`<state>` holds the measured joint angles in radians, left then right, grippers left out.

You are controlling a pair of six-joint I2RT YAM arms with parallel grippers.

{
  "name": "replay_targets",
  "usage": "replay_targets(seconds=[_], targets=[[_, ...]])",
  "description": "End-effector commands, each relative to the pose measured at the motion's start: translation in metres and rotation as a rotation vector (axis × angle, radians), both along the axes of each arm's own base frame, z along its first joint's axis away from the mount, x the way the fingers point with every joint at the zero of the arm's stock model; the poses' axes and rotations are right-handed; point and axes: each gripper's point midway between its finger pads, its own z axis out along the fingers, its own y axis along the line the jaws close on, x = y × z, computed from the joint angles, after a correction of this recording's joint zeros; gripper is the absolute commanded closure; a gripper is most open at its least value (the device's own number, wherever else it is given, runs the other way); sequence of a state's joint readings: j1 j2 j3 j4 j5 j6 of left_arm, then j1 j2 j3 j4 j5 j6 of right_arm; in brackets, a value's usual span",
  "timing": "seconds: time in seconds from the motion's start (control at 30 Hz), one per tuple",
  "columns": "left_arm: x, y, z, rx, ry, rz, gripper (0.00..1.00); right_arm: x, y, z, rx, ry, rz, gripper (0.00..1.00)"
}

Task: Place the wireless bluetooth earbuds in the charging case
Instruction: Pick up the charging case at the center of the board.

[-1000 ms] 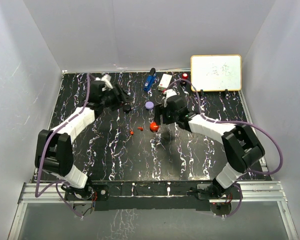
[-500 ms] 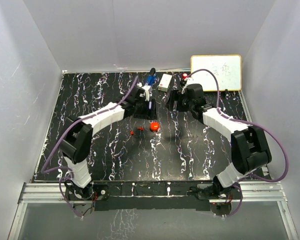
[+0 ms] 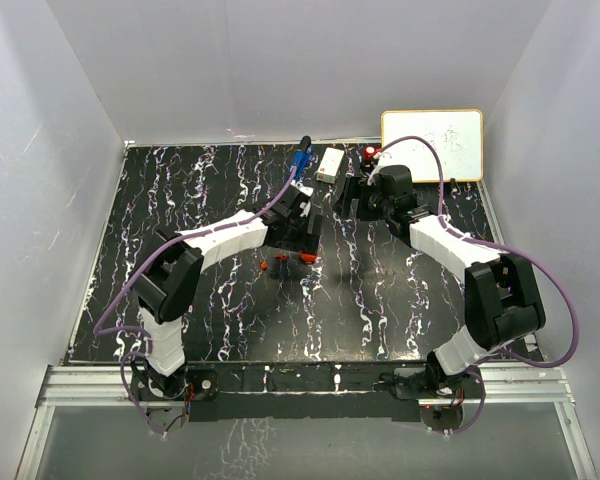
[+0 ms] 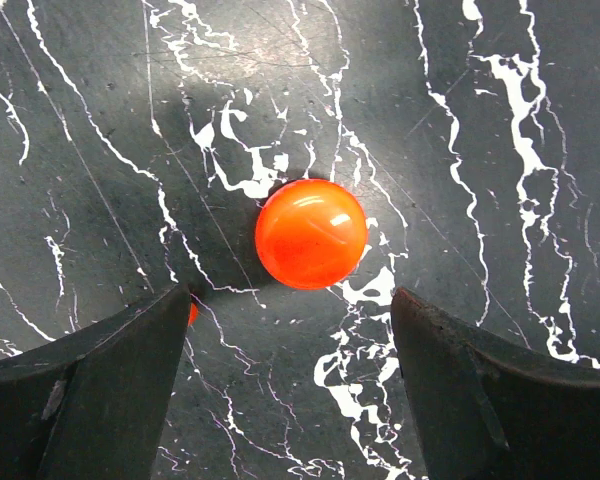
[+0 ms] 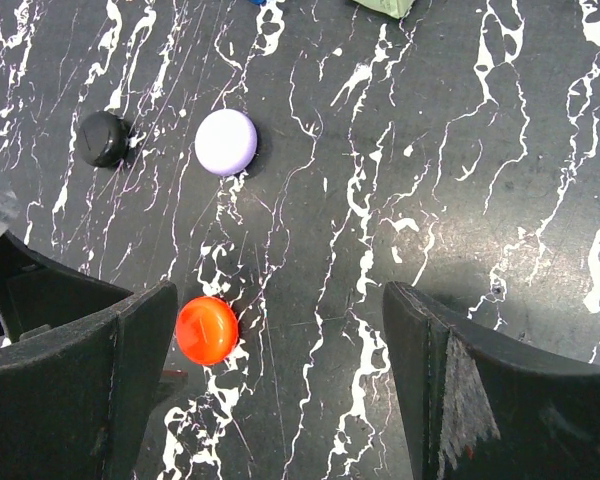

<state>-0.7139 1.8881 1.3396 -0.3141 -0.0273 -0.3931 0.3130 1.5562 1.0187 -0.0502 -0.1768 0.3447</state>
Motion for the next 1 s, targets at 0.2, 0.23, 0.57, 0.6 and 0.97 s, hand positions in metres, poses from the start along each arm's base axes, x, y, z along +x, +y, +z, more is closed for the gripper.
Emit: replay_targets(seconds=[0.2, 0.23, 0.57, 0.6, 0.97], targets=[[0.01, -0.008, -0.002, 0.018, -0.048, 0.014, 0.18, 0.007, 0.002, 0.032, 0.047, -0.096, 0.001, 0.18], [0.009, -0.01, -0.004, 0.02, -0.044, 0.01, 0.18, 0.008, 0.001, 0.031, 0.045, -0.094, 0.0, 0.18], [0.006, -0.016, -0.02, 0.053, -0.039, 0.002, 0.19, 0.006, 0.0, 0.027, 0.048, -0.089, 0.003, 0.18], [0.006, -0.016, -0.021, 0.055, -0.039, 0.003, 0.2, 0.006, 0.0, 0.028, 0.048, -0.089, 0.004, 0.18], [0.004, -0.012, -0.036, 0.129, -0.064, 0.02, 0.29, 0.005, -0.001, 0.024, 0.048, -0.081, 0.003, 0.18]])
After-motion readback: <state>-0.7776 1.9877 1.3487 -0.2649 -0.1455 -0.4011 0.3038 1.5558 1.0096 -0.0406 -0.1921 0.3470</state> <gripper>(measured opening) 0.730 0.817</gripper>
